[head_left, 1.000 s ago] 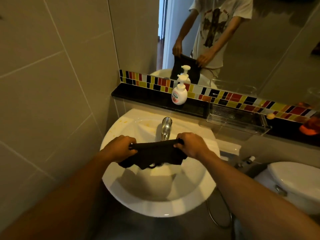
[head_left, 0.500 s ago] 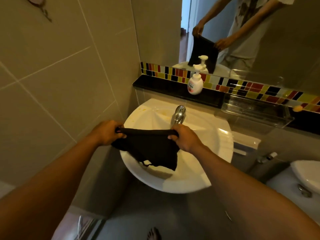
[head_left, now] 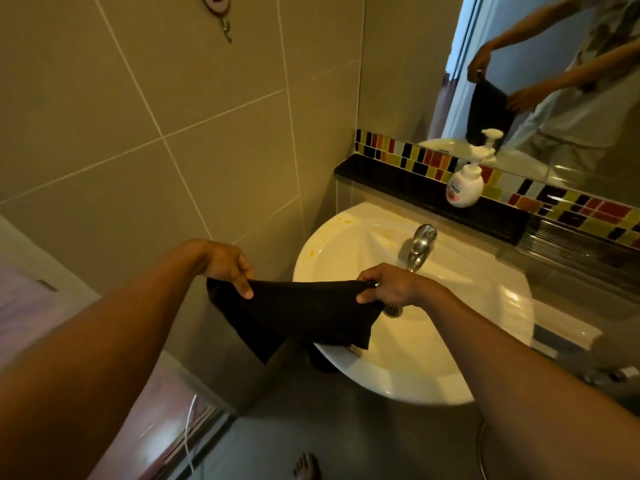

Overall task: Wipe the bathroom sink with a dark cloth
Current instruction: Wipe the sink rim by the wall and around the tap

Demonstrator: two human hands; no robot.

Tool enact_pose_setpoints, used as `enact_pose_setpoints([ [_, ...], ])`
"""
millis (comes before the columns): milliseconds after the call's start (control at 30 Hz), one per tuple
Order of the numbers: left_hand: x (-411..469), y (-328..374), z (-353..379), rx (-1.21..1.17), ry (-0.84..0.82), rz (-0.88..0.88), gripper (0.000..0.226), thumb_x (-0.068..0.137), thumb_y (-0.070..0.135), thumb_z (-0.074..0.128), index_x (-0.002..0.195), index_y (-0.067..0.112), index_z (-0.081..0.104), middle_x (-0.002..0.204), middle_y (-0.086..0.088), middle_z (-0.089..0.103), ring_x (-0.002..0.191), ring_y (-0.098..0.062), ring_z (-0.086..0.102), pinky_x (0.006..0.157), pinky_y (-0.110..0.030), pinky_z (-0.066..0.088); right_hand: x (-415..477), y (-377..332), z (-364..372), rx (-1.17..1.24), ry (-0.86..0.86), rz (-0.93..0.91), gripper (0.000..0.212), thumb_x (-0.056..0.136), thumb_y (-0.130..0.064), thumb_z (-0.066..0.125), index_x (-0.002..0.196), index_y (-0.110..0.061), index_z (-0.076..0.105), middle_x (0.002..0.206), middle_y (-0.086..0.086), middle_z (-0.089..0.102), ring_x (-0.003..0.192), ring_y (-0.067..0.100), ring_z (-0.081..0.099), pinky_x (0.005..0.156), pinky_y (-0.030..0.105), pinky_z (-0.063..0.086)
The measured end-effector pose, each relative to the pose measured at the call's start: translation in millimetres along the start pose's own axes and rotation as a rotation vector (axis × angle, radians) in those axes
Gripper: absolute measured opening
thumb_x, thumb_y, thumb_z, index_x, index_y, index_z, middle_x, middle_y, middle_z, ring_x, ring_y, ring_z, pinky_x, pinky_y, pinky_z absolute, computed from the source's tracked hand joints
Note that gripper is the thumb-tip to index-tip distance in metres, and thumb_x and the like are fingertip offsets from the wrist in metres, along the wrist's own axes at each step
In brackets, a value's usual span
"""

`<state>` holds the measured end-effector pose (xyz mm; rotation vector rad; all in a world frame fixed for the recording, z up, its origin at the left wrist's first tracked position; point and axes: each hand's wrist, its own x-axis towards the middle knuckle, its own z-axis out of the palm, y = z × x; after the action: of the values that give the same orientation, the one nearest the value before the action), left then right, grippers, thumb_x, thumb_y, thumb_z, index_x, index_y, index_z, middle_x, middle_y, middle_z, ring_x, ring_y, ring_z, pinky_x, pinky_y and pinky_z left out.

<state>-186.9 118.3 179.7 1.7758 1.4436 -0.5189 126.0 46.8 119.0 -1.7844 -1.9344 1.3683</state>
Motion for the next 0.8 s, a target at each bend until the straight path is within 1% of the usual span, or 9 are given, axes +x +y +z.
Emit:
enact_pose_setpoints([
  [100,20.4,-13.7,0.1,0.084,0.030,-0.022,0.016,0.075,0.022,0.078,0.086,0.017,0.069,0.086,0.001,0.065,0.086,-0.017,0.060,0.084,-0.032,0.050,25.1,2.5,10.7,-0.113,-0.017,0.042,0.013,0.085,-0.020,0.068,0.093,-0.027,0.061,0.092,-0.003,0.061,0.092,0.021,0.057,0.071,0.028,0.042],
  [167,39.9,-21.3,4.7,0.125,0.121,0.026,0.016,0.075,0.025,0.077,0.079,0.018,0.063,0.085,0.000,0.061,0.084,-0.018,0.056,0.079,-0.033,0.046,41.9,13.1,18.0,-0.213,0.068,0.052,0.017,0.085,-0.024,0.068,0.101,-0.022,0.063,0.104,0.004,0.060,0.102,0.025,0.056,0.078,0.029,0.039],
  [233,60.9,-27.5,6.8,0.127,0.195,0.082,0.021,0.077,0.022,0.077,0.070,0.021,0.057,0.083,0.000,0.058,0.083,-0.018,0.054,0.074,-0.031,0.043,57.7,22.8,20.9,-0.230,0.171,0.074,0.013,0.086,-0.027,0.065,0.097,-0.023,0.062,0.103,0.005,0.061,0.103,0.027,0.058,0.080,0.033,0.042],
  [300,79.4,-31.1,8.0,0.139,0.246,0.110,0.014,0.079,0.021,0.074,0.078,0.017,0.061,0.088,-0.002,0.056,0.088,-0.021,0.055,0.073,-0.030,0.041,70.3,28.7,22.4,-0.176,0.251,0.132,0.007,0.086,-0.025,0.065,0.087,-0.026,0.058,0.093,0.004,0.061,0.095,0.027,0.061,0.078,0.035,0.047],
  [367,100.5,-38.0,5.2,0.167,0.289,0.115,0.023,0.081,0.024,0.072,0.097,0.009,0.064,0.100,-0.007,0.059,0.094,-0.025,0.056,0.074,-0.030,0.041,84.3,30.7,23.5,-0.136,0.308,0.180,0.010,0.086,-0.021,0.064,0.083,-0.025,0.056,0.086,0.003,0.059,0.086,0.025,0.059,0.071,0.031,0.043],
  [467,128.8,-47.1,3.2,0.155,0.348,0.111,0.025,0.081,0.027,0.071,0.096,0.009,0.063,0.103,-0.013,0.063,0.084,-0.022,0.053,0.067,-0.029,0.036,104.3,34.5,28.5,-0.112,0.382,0.219,0.003,0.089,-0.017,0.060,0.092,-0.017,0.061,0.087,0.003,0.058,0.087,0.026,0.058,0.071,0.028,0.037],
  [633,166.7,-56.0,12.9,0.115,0.388,0.092,0.022,0.085,0.025,0.065,0.101,0.011,0.065,0.104,-0.014,0.065,0.096,-0.031,0.061,0.069,-0.031,0.042,136.3,49.7,48.7,-0.065,0.444,0.303,0.018,0.092,-0.012,0.053,0.107,-0.012,0.063,0.112,0.012,0.062,0.107,0.032,0.059,0.088,0.034,0.044],
  [733,183.6,-61.9,27.4,0.074,0.389,0.072,0.025,0.089,0.026,0.059,0.110,0.013,0.064,0.108,-0.014,0.065,0.098,-0.030,0.062,0.074,-0.034,0.045,143.4,47.4,68.0,0.031,0.452,0.314,0.026,0.095,-0.011,0.051,0.120,-0.012,0.058,0.128,0.012,0.054,0.118,0.030,0.054,0.094,0.028,0.040],
  [800,189.9,-66.0,40.0,0.047,0.398,0.057,0.027,0.091,0.027,0.056,0.115,0.015,0.061,0.112,-0.012,0.065,0.102,-0.030,0.061,0.081,-0.037,0.048,142.5,44.5,84.4,0.035,0.429,0.264,0.037,0.095,-0.019,0.052,0.132,-0.014,0.048,0.141,0.010,0.044,0.128,0.028,0.047,0.104,0.033,0.038],
])
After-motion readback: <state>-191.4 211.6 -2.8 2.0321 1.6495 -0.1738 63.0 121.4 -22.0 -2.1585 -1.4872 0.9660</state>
